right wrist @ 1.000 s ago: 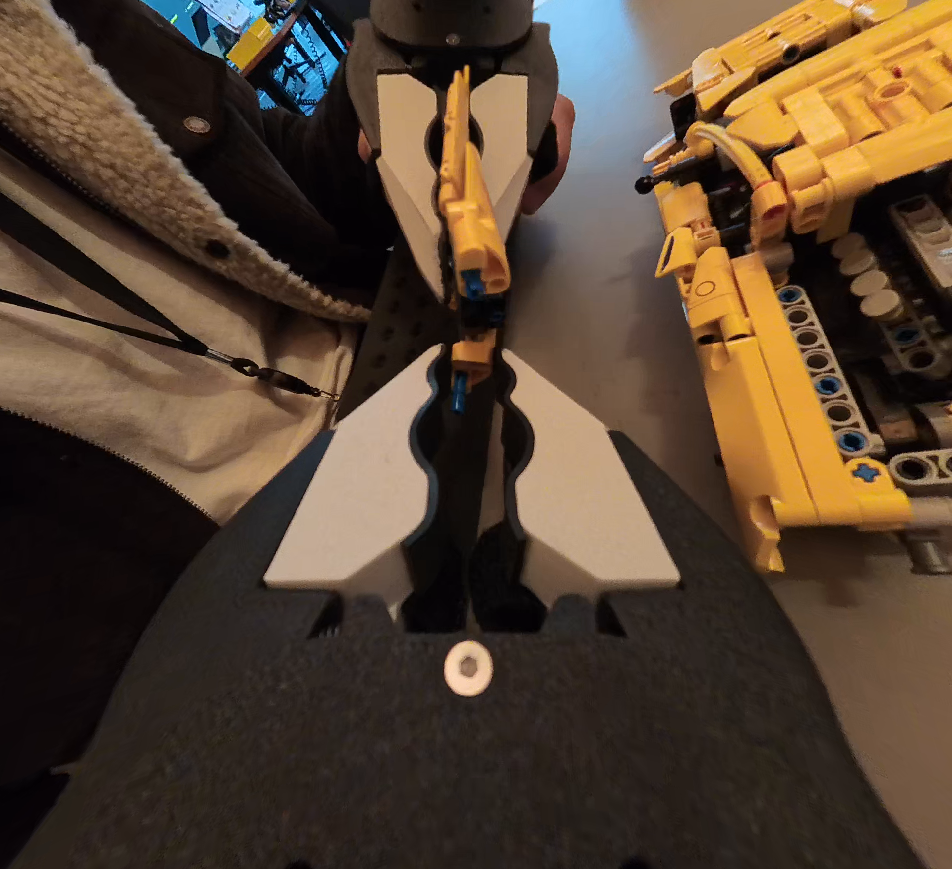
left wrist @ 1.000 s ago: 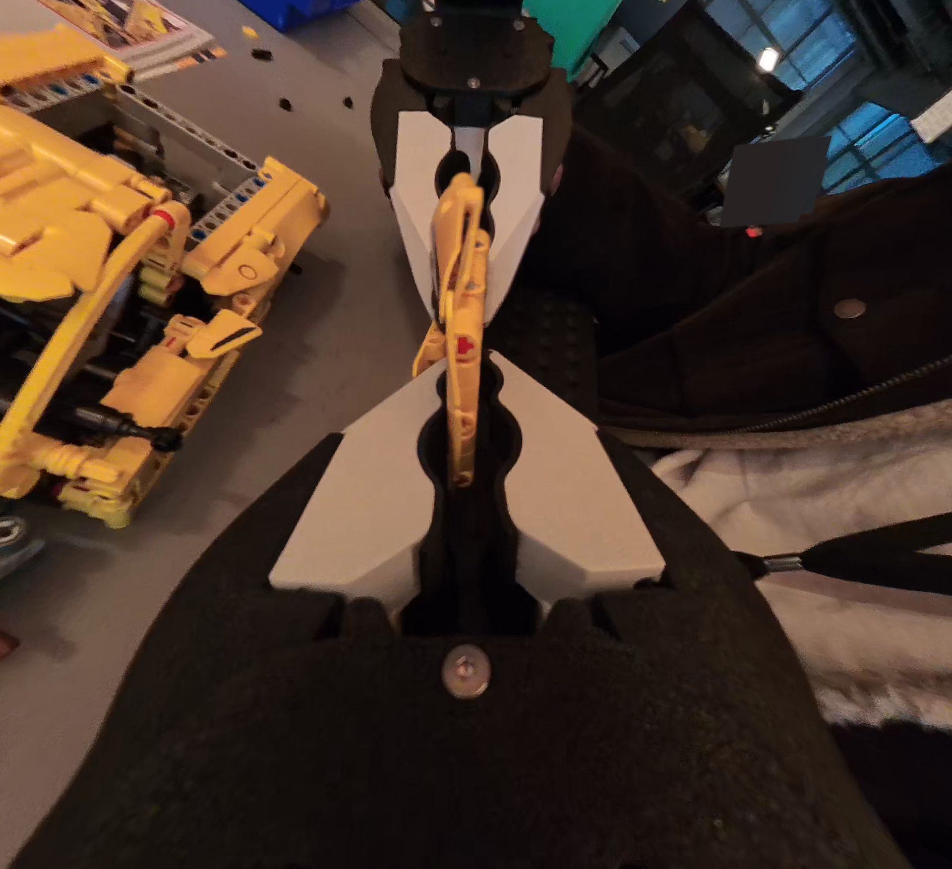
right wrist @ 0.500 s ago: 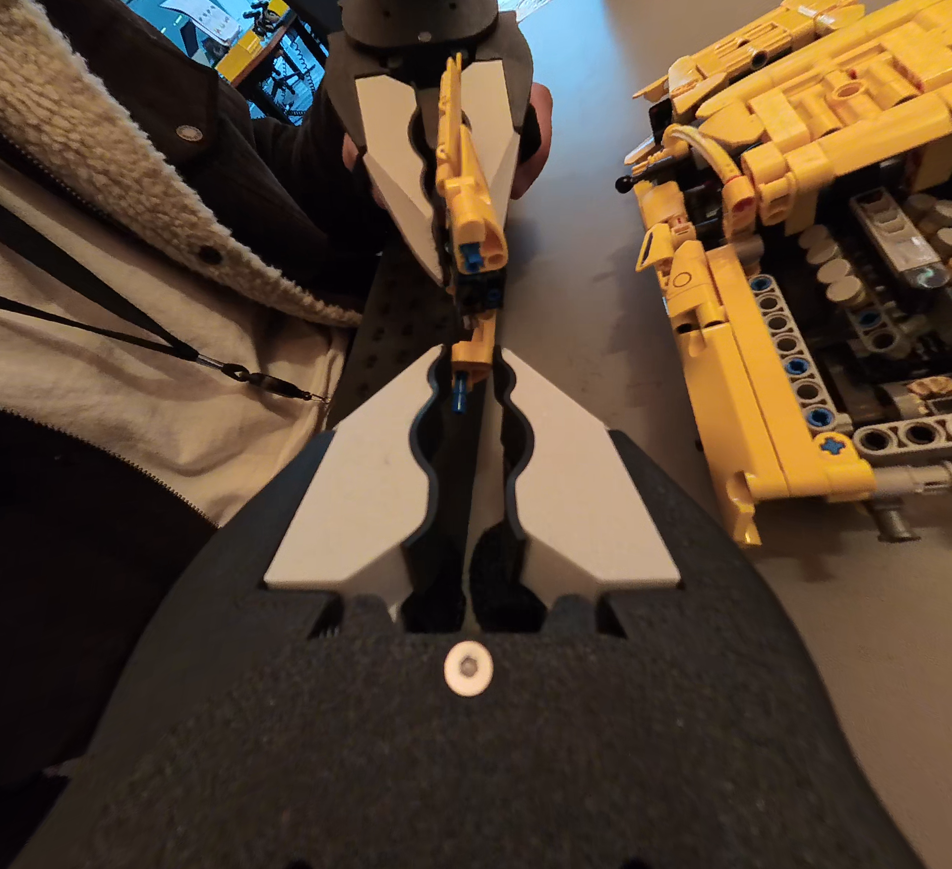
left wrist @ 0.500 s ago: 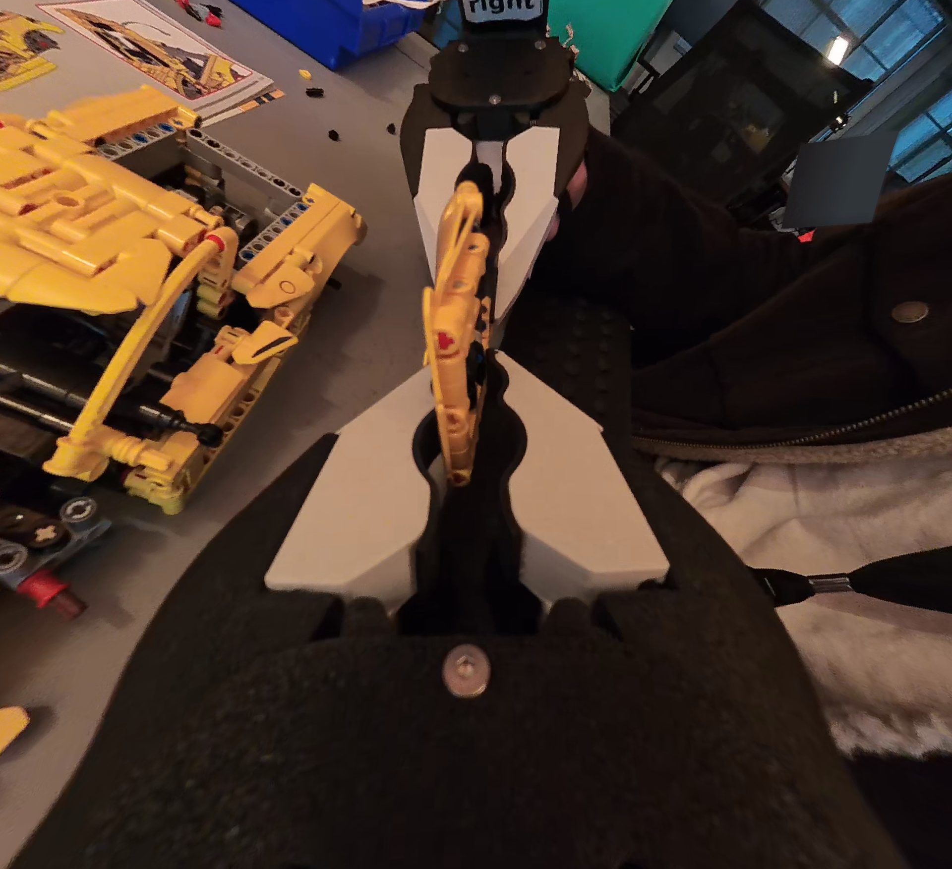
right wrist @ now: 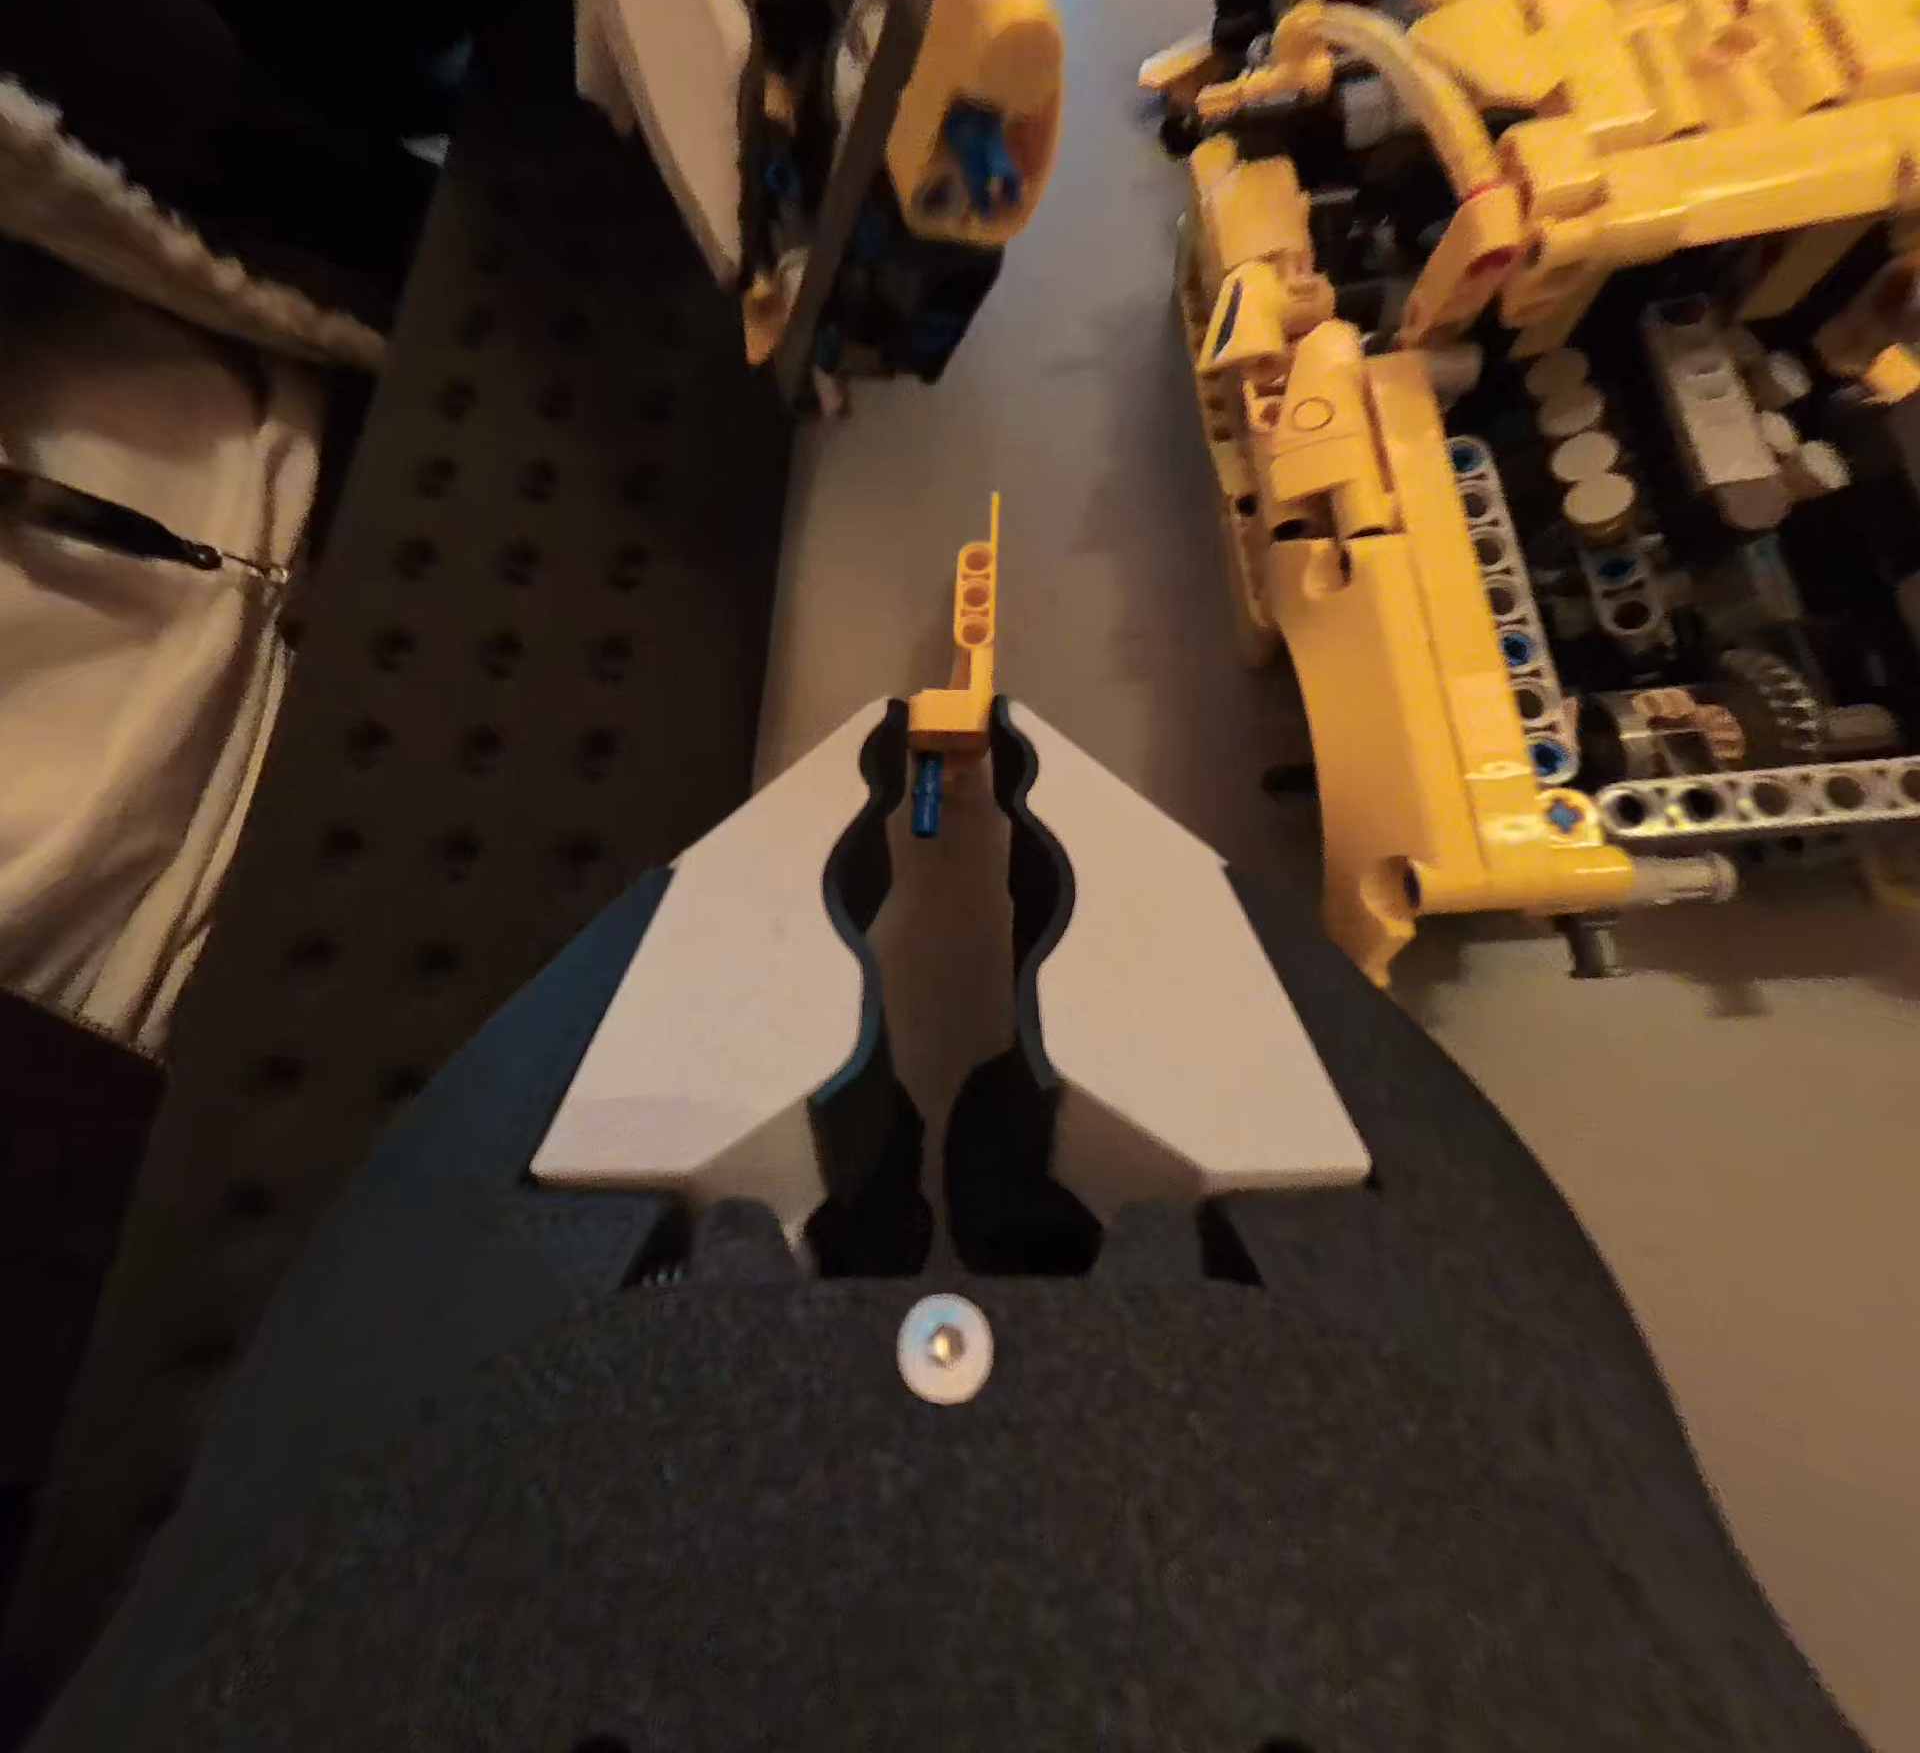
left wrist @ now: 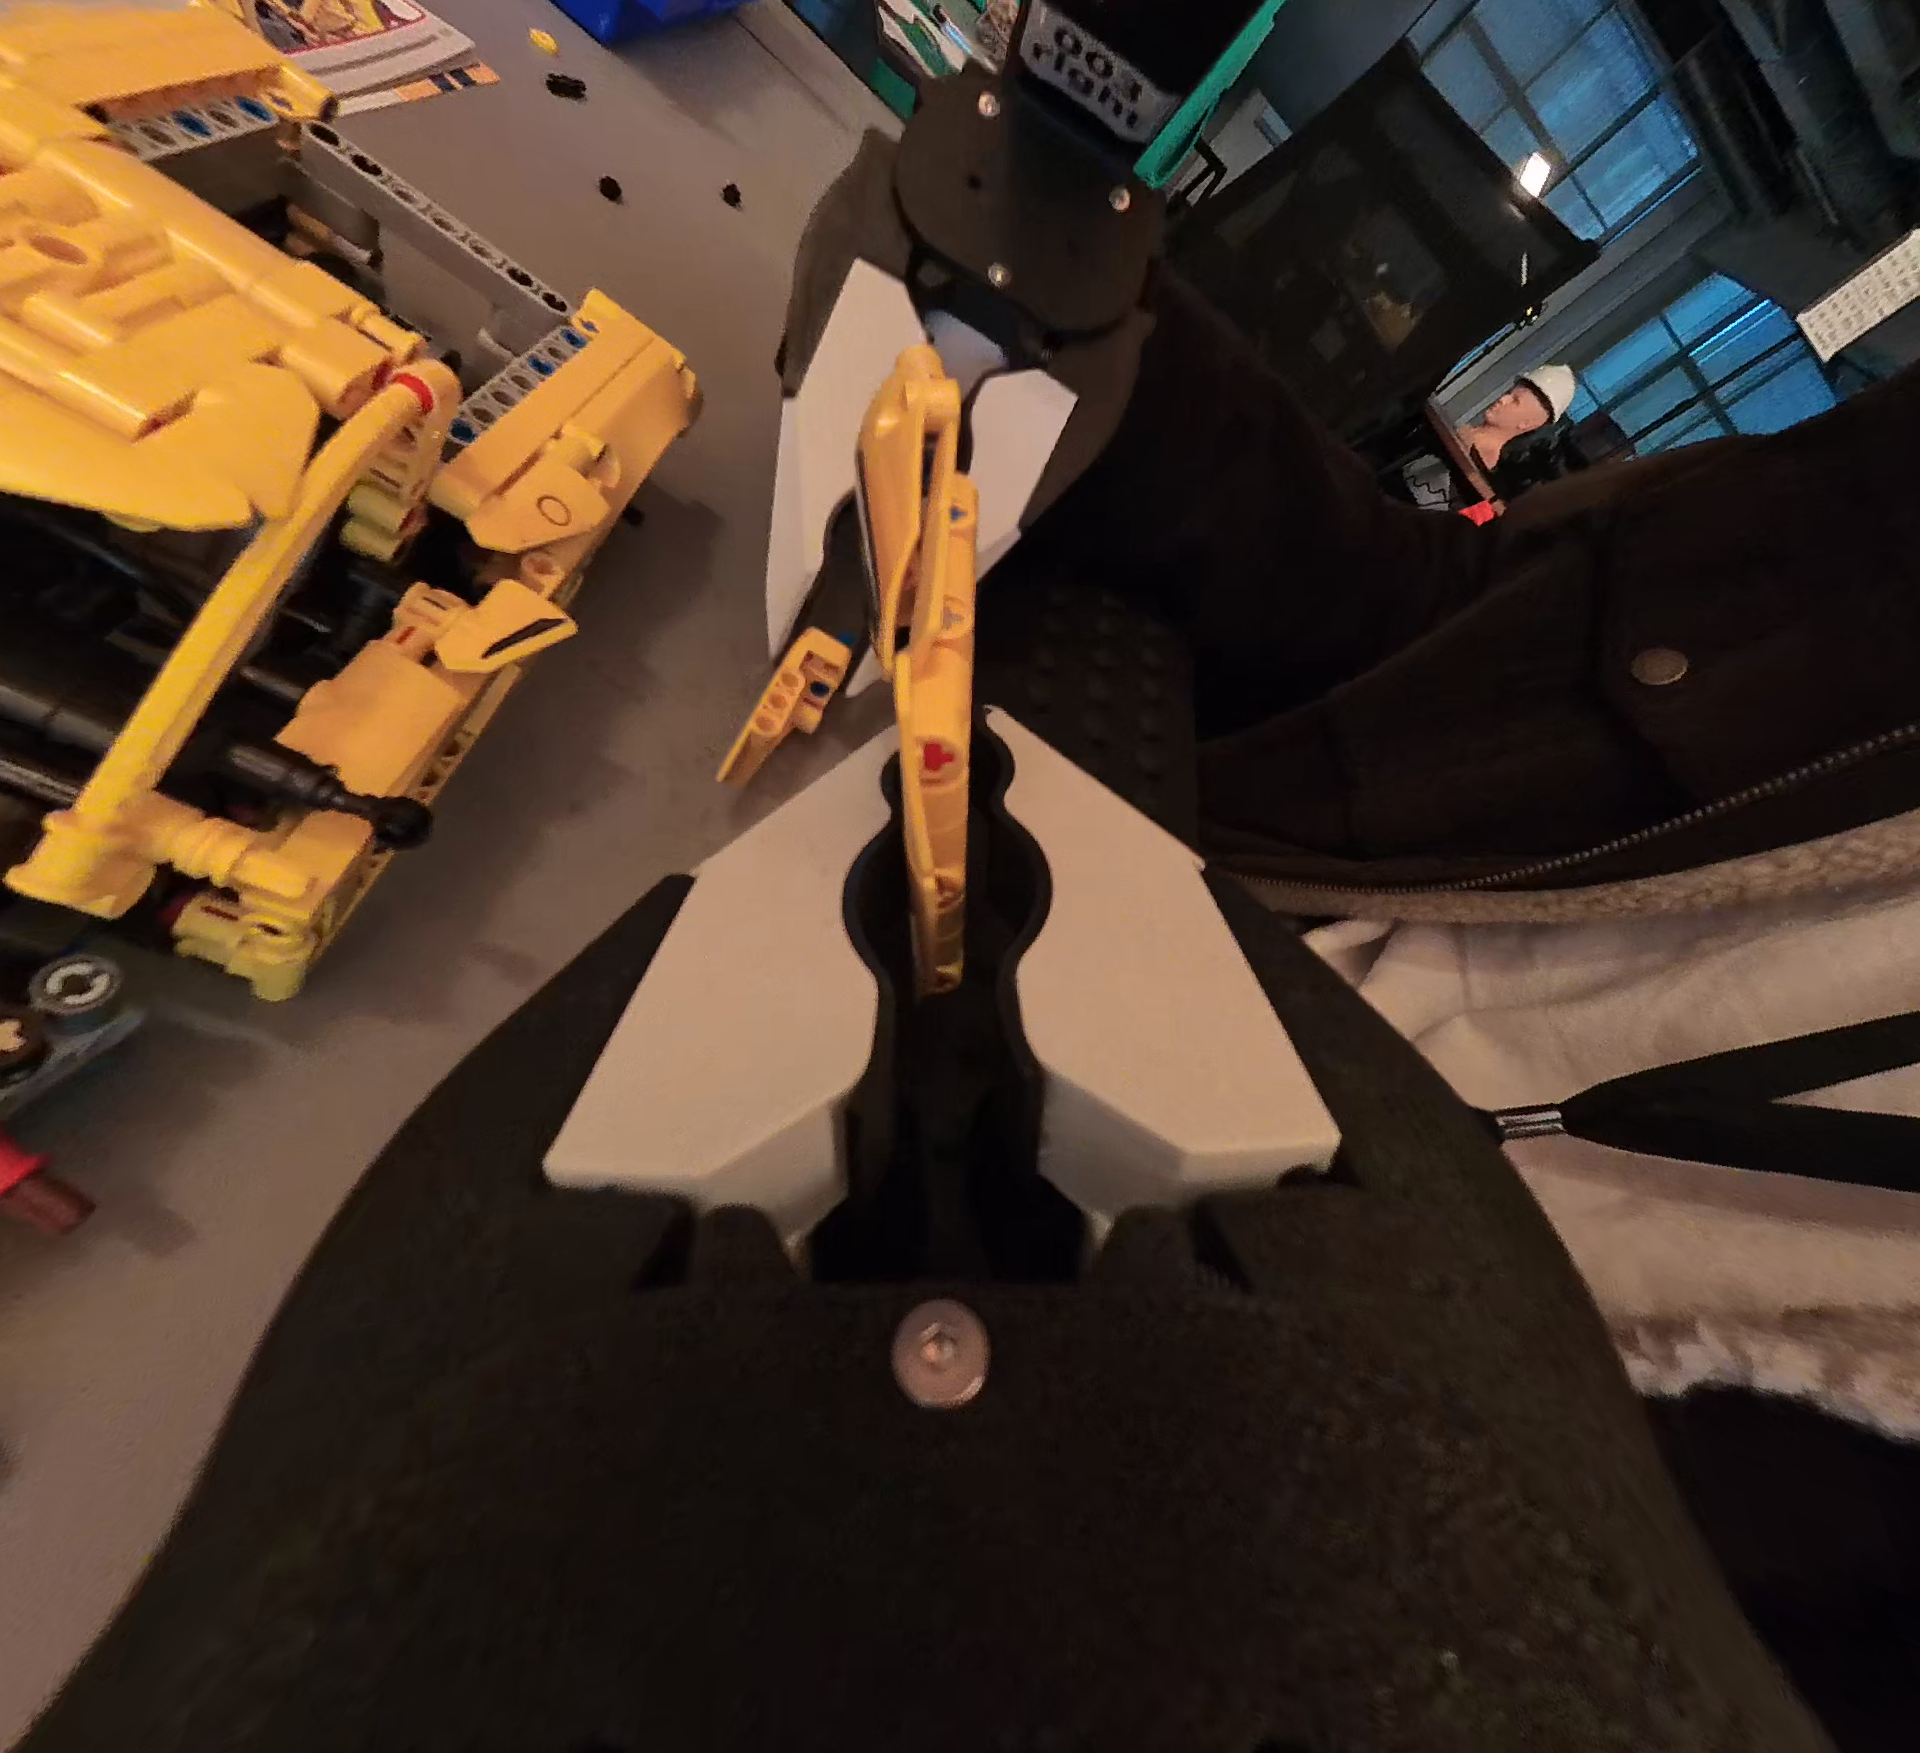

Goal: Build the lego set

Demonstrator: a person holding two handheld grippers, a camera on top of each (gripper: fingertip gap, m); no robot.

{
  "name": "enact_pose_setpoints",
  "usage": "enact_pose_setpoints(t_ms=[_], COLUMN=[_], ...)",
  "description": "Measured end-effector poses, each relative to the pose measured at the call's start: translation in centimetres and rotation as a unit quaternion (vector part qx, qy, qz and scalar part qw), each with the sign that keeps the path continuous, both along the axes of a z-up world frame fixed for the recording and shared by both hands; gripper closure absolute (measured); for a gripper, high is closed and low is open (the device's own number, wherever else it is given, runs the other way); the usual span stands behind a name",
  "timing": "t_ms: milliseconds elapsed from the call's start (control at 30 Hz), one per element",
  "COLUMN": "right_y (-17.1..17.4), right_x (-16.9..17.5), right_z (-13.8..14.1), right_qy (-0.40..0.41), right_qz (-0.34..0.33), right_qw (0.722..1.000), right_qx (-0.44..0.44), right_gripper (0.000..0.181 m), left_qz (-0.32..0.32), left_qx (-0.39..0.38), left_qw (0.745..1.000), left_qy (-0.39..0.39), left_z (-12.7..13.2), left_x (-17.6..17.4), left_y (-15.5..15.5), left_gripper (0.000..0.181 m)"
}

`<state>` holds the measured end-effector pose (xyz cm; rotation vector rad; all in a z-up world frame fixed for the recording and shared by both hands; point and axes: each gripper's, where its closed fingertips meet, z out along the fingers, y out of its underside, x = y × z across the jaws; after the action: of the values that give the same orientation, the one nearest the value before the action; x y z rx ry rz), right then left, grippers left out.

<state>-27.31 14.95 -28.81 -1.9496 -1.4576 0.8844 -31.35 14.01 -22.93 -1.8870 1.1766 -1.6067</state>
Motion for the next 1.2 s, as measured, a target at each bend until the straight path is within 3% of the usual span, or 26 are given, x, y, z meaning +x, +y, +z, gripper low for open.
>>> enact_pose_setpoints(t_ms=[133,200,267,400,567,633,733,800,933,1000,1200], right_y=[-0.9,-0.8,-0.6,-0.1,0.6,0.9,1.5,1.8,2.4,2.6,2.5], right_x=[-0.3,-0.5,-1.2,-2.4,-2.9,-3.1,-3.7,-4.3,-4.9,-5.1,-4.5], right_z=[-0.5,0.2,2.7,7.8,8.0,7.8,8.2,8.3,9.0,9.0,9.6], right_qy=[0.006,0.023,0.091,0.227,0.241,0.244,0.278,0.287,0.308,0.311,0.331], right_qz=[0.017,0.012,0.003,-0.026,-0.058,-0.075,-0.112,-0.129,-0.153,-0.165,-0.146], right_qw=[0.999,0.998,0.994,0.969,0.963,0.958,0.940,0.935,0.928,0.926,0.922], right_qx=[-0.048,-0.054,-0.060,-0.090,-0.107,-0.128,-0.163,-0.162,-0.143,-0.133,-0.139], right_gripper=[0.165,0.156,0.146,0.147,0.164,0.164,0.165,0.165,0.165,0.165,0.164], left_qz=[-0.004,-0.012,-0.017,-0.025,-0.028,-0.002,0.060,0.069,0.076,0.079,0.067], left_qx=[-0.003,0.002,0.008,0.010,0.021,0.037,0.042,0.024,-0.015,-0.032,-0.053], left_qw=[1.000,1.000,1.000,1.000,0.999,0.999,0.996,0.995,0.992,0.991,0.990], left_qy=[0.008,0.010,0.012,0.003,-0.005,-0.016,-0.051,-0.072,-0.097,-0.105,-0.114], left_z=[-0.3,-0.3,-0.4,-0.1,0.2,0.6,1.8,2.3,2.8,2.9,3.1], left_x=[0.1,0.2,0.2,0.3,0.5,0.5,0.3,0.1,0.0,-0.1,-0.3], left_y=[-0.1,-0.4,-0.6,-0.9,-1.1,-0.3,1.8,2.2,2.7,2.8,2.5], left_gripper=[0.174,0.174,0.174,0.174,0.174,0.171,0.151,0.150,0.151,0.163,0.166])
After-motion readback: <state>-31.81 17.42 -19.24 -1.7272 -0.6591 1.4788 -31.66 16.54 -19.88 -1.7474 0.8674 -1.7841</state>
